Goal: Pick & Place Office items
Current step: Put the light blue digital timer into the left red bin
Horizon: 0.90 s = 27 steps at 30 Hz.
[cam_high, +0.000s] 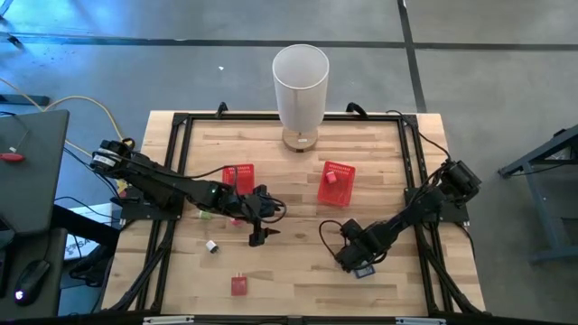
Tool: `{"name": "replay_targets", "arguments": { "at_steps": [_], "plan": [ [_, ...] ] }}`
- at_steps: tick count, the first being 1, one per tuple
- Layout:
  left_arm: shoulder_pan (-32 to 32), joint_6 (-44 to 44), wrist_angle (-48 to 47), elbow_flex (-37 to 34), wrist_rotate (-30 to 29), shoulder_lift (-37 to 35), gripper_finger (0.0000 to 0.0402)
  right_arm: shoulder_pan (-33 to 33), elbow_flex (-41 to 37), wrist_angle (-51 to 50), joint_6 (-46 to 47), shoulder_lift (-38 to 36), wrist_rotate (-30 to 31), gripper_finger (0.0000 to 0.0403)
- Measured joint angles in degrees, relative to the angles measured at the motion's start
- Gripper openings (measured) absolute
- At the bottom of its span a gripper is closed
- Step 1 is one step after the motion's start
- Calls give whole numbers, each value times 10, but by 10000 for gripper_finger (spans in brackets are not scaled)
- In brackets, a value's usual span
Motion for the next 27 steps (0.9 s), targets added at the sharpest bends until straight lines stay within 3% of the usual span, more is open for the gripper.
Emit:
{"name": "replay_targets", "arguments": {
  "at_steps": [9,27],
  "plan": [
    [0,-6,-4,0,4,0,337,0,0,8,-2,0,6,141],
    [0,-15,-5,0,13,0,337,1,-2,-3,-23,-17,29,141]
  ]
}}
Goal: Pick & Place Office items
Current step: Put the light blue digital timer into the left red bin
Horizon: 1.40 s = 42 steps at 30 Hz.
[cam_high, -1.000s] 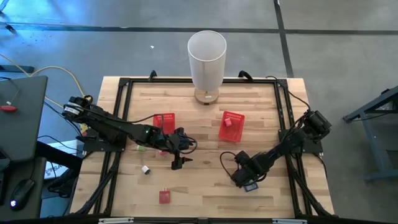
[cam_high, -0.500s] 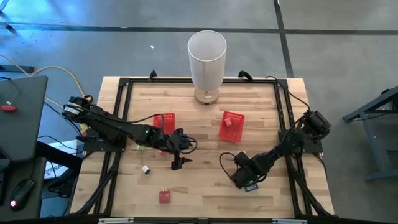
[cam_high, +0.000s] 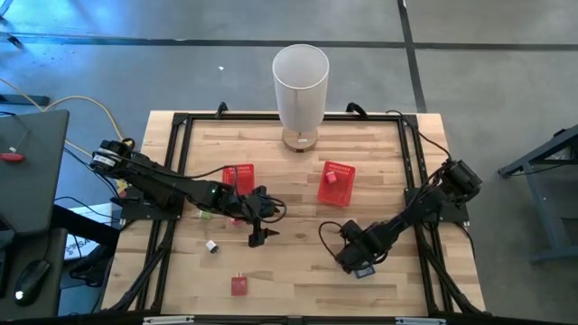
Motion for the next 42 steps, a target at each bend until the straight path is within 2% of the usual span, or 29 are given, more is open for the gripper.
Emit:
{"name": "replay_targets", "arguments": {
  "at_steps": [8,19,25,36,42],
  "plan": [
    [0,0,6,0,0,0,337,2,0,-21,-1,-56,53,141],
    [0,27,106,-1,0,36,337,12,3,27,-58,-79,185,141],
    [0,59,175,-1,0,70,337,25,4,132,-161,-79,285,141],
    [0,80,311,0,4,118,337,29,5,352,-454,-80,425,141],
    [0,87,388,0,83,142,337,27,5,429,-571,-80,454,141]
  ]
}}
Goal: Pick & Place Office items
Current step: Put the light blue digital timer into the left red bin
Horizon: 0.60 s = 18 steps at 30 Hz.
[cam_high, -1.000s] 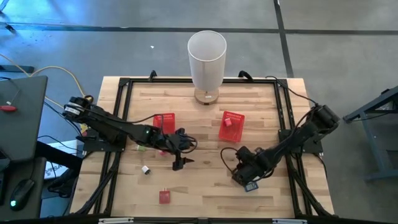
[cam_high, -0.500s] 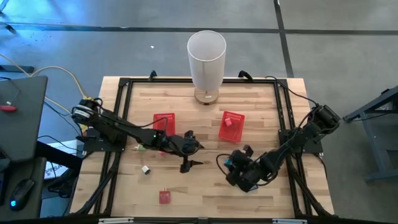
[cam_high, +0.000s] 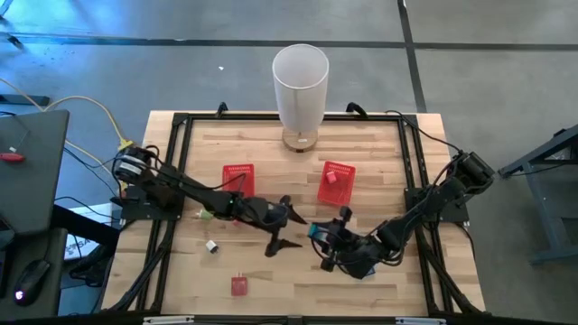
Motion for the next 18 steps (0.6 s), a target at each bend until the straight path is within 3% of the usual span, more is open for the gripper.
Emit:
{"name": "replay_targets", "arguments": {
  "at_steps": [8,18],
  "plan": [
    [5,6,44,0,5,13,337,-1,0,96,-112,0,2,141],
    [5,8,140,1,4,61,337,-10,0,132,-160,0,-4,141]
  ]
}}
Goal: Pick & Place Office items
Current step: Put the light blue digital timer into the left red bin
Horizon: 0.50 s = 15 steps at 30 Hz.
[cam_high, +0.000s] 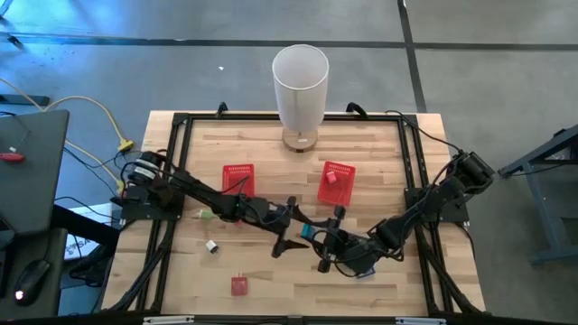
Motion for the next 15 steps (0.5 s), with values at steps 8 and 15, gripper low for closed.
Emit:
{"name": "replay_targets", "arguments": {
  "at_steps": [8,15],
  "plan": [
    [0,10,32,0,-1,0,337,-9,0,4,-2,0,-21,141],
    [-1,24,41,0,1,0,337,-23,0,4,-2,0,-33,141]
  ]
}}
